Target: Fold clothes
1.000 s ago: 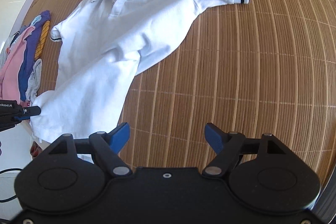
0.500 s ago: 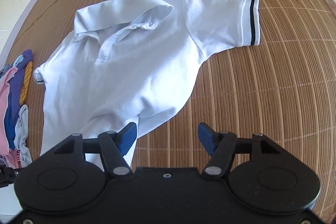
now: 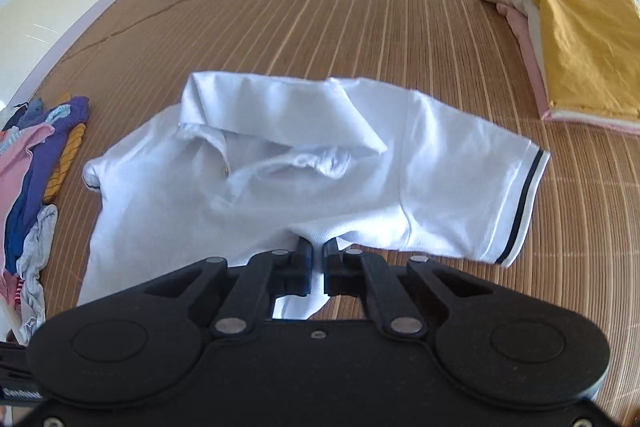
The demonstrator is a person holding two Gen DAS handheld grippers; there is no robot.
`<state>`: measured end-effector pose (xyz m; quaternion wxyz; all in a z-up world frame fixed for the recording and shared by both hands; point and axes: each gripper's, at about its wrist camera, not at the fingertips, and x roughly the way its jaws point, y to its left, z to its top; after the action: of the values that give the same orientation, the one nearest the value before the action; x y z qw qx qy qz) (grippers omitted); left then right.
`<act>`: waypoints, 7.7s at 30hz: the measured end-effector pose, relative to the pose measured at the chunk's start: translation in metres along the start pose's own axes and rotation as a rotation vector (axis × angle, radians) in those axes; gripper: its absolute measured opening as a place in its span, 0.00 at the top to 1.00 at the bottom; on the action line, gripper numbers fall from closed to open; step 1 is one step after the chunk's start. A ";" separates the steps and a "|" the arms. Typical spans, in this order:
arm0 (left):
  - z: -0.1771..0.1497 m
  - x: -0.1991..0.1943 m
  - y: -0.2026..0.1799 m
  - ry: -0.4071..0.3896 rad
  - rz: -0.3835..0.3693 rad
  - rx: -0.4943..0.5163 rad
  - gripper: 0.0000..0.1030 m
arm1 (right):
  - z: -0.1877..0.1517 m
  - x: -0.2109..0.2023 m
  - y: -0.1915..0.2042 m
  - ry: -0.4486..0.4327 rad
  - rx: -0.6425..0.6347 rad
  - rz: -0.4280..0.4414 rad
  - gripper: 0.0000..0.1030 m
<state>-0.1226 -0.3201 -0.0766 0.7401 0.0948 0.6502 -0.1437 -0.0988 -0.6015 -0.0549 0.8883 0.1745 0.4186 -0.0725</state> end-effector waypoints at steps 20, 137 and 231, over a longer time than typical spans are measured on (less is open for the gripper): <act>0.006 -0.001 -0.015 0.002 -0.019 -0.128 0.50 | -0.097 0.025 0.009 0.306 0.195 0.178 0.55; -0.140 0.022 -0.023 -0.081 -0.032 -0.004 0.52 | -0.181 -0.097 0.015 0.444 -0.080 -0.146 0.65; -0.161 -0.031 0.004 0.043 -0.103 -0.161 0.72 | -0.157 -0.061 0.096 0.148 -0.424 0.134 0.59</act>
<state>-0.2755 -0.2605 -0.0680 0.7228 0.0042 0.6793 -0.1268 -0.2242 -0.4551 -0.0763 0.8748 0.0162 0.4760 0.0889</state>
